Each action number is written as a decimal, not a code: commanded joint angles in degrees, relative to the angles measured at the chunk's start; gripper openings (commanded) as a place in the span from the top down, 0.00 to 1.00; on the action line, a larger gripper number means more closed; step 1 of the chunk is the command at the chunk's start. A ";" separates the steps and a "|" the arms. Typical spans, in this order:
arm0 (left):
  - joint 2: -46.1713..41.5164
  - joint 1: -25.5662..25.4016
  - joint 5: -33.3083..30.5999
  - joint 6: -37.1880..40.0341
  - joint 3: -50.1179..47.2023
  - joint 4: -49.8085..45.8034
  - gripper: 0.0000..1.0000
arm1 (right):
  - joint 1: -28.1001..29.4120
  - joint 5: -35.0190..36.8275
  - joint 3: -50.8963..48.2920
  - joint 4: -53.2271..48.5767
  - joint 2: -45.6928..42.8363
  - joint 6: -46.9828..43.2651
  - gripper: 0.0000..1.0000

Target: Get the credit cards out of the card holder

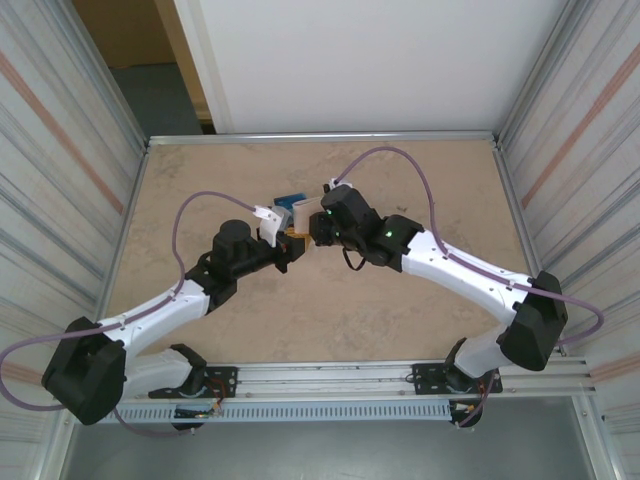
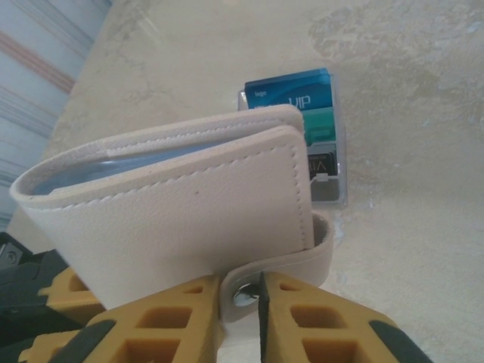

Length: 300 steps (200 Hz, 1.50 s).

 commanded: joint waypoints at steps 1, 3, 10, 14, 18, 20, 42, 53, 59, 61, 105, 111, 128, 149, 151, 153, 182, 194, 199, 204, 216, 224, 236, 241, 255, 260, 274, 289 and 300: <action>-1.10 -0.41 -0.11 -0.42 1.81 2.37 1.00 | -1.10 0.89 -1.22 0.39 -1.48 0.44 0.83; -1.10 -0.40 -0.11 -0.47 1.81 2.40 1.00 | -1.10 0.85 -1.22 0.42 -1.47 0.47 0.83; -1.09 -0.41 -0.11 -0.52 1.81 2.41 1.00 | -1.19 0.78 -1.30 0.58 -1.61 0.44 0.84; -1.07 -0.42 -0.06 -0.54 1.81 2.50 1.00 | -1.19 0.71 -1.31 0.59 -1.54 0.48 0.85; -1.13 -0.41 -0.09 -0.52 1.81 2.48 1.00 | -1.23 0.75 -1.42 0.56 -1.53 0.48 0.85; -1.13 -0.40 -0.10 -0.54 1.81 2.50 1.00 | -1.26 0.73 -1.36 0.61 -1.57 0.48 0.85; -1.24 -0.40 -0.22 -0.69 1.81 2.55 1.00 | -1.41 0.75 -1.58 0.63 -1.57 0.64 0.87; -1.16 -0.40 -0.29 -0.67 1.73 2.50 1.00 | -1.48 0.67 -1.59 0.72 -1.60 0.65 0.89; -1.20 -0.40 -0.36 -0.64 1.72 2.51 1.00 | -1.52 0.67 -1.66 0.72 -1.62 0.64 0.89; -1.23 -0.40 -0.32 -0.63 1.70 2.51 1.00 | -1.58 0.67 -1.68 0.72 -1.62 0.65 0.89; -1.42 -0.40 -0.37 -0.77 1.62 2.48 1.00 | -2.06 0.69 -2.53 1.03 -2.21 1.17 0.95; -1.53 -0.40 -0.48 -0.75 1.64 2.44 1.00 | -2.07 0.58 -2.87 1.27 -2.32 1.23 0.95; -1.51 -0.41 -0.50 -0.74 1.64 2.36 1.00 | -2.41 0.24 -3.60 1.77 -2.86 1.61 0.97; -1.37 -0.36 -0.46 -0.80 1.71 2.39 1.00 | -2.60 -0.65 -4.55 2.59 -3.34 1.88 0.98; -1.32 -0.32 -0.46 -0.83 1.72 2.34 1.00 | -2.68 -0.76 -4.63 2.64 -3.36 1.84 0.98; -1.22 -0.31 -0.46 -0.92 1.79 2.33 1.00 | -2.73 -0.81 -4.67 2.72 -3.37 1.77 0.98; -1.24 -0.31 0.36 -1.79 2.34 2.22 1.00 | -2.76 -1.27 -5.59 2.83 -3.79 1.94 1.00; -1.55 -0.24 0.00 -2.14 2.17 2.16 1.00 | -3.03 -1.01 -6.11 2.60 -4.37 2.21 1.00; -1.78 -0.18 0.03 -2.17 2.03 2.03 1.00 | -3.21 -1.00 -6.45 2.52 -4.76 2.29 1.00; -1.93 -0.09 -0.10 -2.21 1.91 1.97 1.00 | -3.49 -1.05 -6.70 2.56 -5.05 2.44 1.00; -2.51 0.33 0.13 -2.30 1.59 1.60 1.00 | -4.23 -1.40 -7.49 2.65 -6.05 2.63 1.00; -2.74 0.96 0.76 -2.66 1.55 1.30 1.00 | -4.87 -2.04 -8.27 3.18 -6.85 2.61 0.99; -3.13 2.31 3.32 -3.62 1.55 1.26 1.00 | -5.80 -3.67 -9.66 4.88 -7.93 2.01 0.92; -3.19 3.02 5.02 -4.06 1.60 1.21 1.00 | -6.15 -4.44 -10.48 5.73 -8.50 1.73 0.88; -3.44 4.99 10.44 -5.10 1.85 1.38 1.00 | -7.43 -6.85 -12.02 7.83 -9.84 1.15 0.71; -3.51 5.54 13.05 -5.31 2.08 1.45 1.00 | -7.82 -7.56 -12.71 8.55 -10.27 0.98 0.67; -3.46 6.61 18.23 -5.19 3.20 0.17 1.00 | -9.15 -11.47 -14.40 11.47 -11.75 -0.09 0.57; -3.53 6.96 22.07 -4.61 4.41 -1.48 1.00 | -10.26 -15.88 -15.65 14.35 -13.19 -1.84 0.47; -3.49 7.08 24.43 -4.63 4.99 -1.59 1.00 | -11.18 -19.72 -16.22 15.98 -14.13 -3.48 0.43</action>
